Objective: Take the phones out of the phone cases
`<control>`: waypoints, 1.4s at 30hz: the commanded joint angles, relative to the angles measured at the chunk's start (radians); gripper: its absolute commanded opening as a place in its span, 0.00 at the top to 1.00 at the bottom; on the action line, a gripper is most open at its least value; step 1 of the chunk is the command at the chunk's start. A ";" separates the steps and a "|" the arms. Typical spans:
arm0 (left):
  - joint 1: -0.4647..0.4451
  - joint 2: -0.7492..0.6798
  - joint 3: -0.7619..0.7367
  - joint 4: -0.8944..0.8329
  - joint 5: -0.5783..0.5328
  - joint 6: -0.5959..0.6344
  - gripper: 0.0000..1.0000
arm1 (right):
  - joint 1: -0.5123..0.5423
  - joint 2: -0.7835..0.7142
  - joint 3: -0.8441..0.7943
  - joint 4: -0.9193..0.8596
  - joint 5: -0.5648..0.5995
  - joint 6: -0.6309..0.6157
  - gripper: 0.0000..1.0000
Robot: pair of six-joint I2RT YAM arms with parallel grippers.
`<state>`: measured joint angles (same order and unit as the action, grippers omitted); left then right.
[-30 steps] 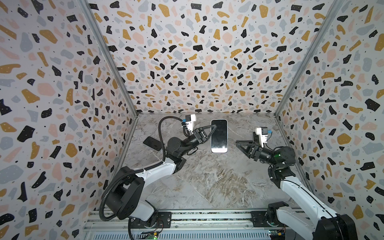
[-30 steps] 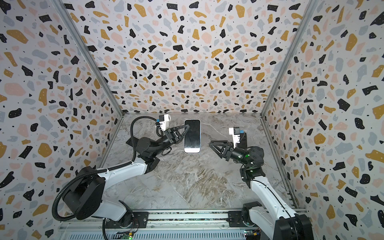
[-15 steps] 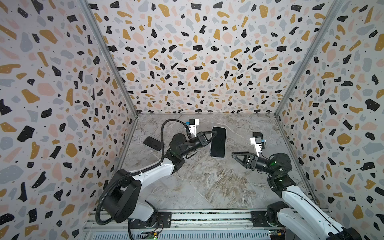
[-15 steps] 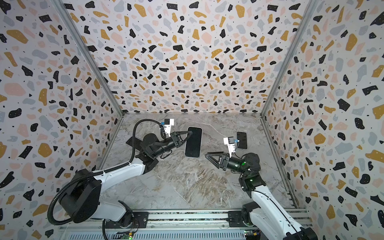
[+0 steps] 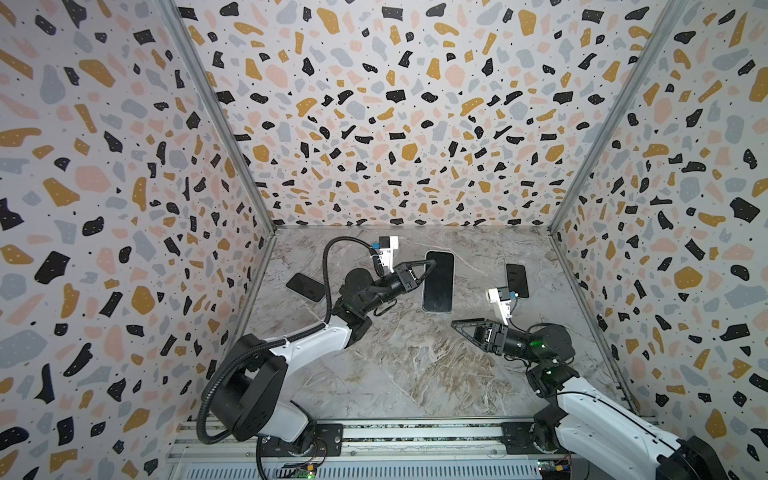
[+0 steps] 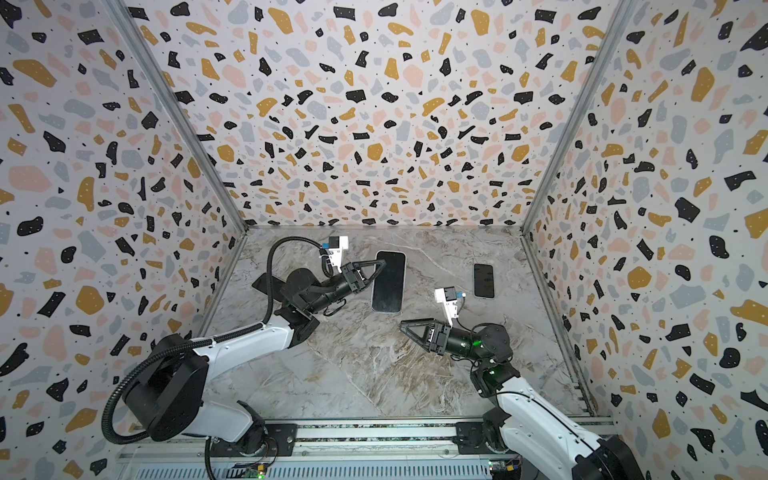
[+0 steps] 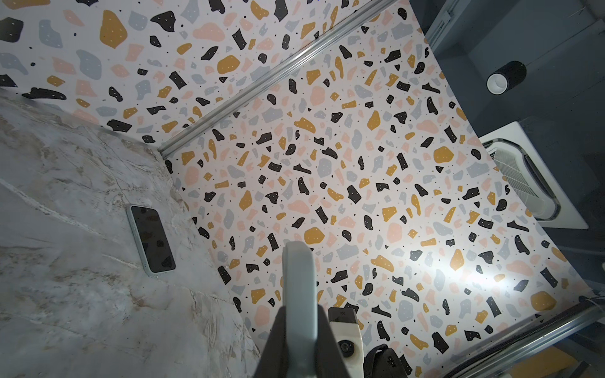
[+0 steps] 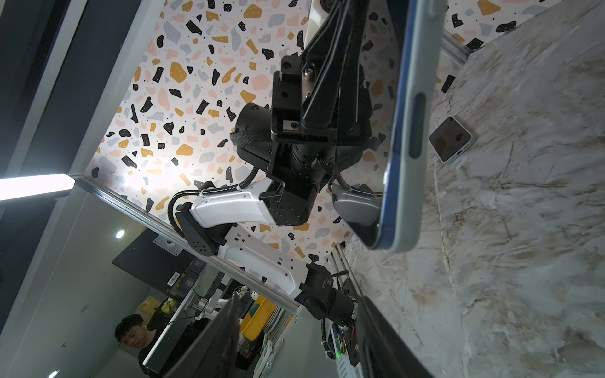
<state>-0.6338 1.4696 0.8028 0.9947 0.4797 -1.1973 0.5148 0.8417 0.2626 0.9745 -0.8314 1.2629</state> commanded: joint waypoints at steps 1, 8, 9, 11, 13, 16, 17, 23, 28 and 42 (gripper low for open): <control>-0.013 0.003 -0.001 0.149 -0.005 -0.016 1.00 | 0.012 0.023 0.002 0.105 0.019 0.039 0.41; -0.023 0.024 -0.002 0.176 0.011 -0.020 1.00 | 0.011 0.073 0.005 0.132 0.027 0.028 0.42; -0.024 0.026 -0.002 0.178 0.014 -0.020 1.00 | 0.010 0.080 0.009 0.128 0.027 0.024 0.42; -0.026 0.028 -0.006 0.183 0.017 -0.019 1.00 | 0.006 0.097 0.010 0.148 0.021 0.029 0.42; -0.026 0.031 -0.011 0.189 0.019 -0.020 1.00 | 0.000 0.105 0.012 0.155 0.021 0.032 0.42; -0.026 0.036 -0.017 0.201 0.021 -0.026 1.00 | -0.018 0.113 0.012 0.154 0.019 0.032 0.42; -0.027 0.039 -0.017 0.208 0.025 -0.027 1.00 | -0.026 0.117 0.007 0.165 0.019 0.038 0.42; -0.030 0.053 -0.030 0.234 0.031 -0.034 1.00 | -0.051 0.128 0.000 0.185 0.010 0.048 0.43; -0.039 0.066 -0.029 0.240 0.036 -0.036 1.00 | -0.070 0.146 -0.011 0.228 0.008 0.067 0.44; -0.058 0.124 -0.033 0.311 0.039 -0.079 1.00 | -0.086 0.186 -0.042 0.283 0.015 0.093 0.61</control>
<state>-0.6834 1.5986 0.7719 1.1824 0.4919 -1.2572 0.4328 1.0328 0.2249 1.1908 -0.8288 1.3468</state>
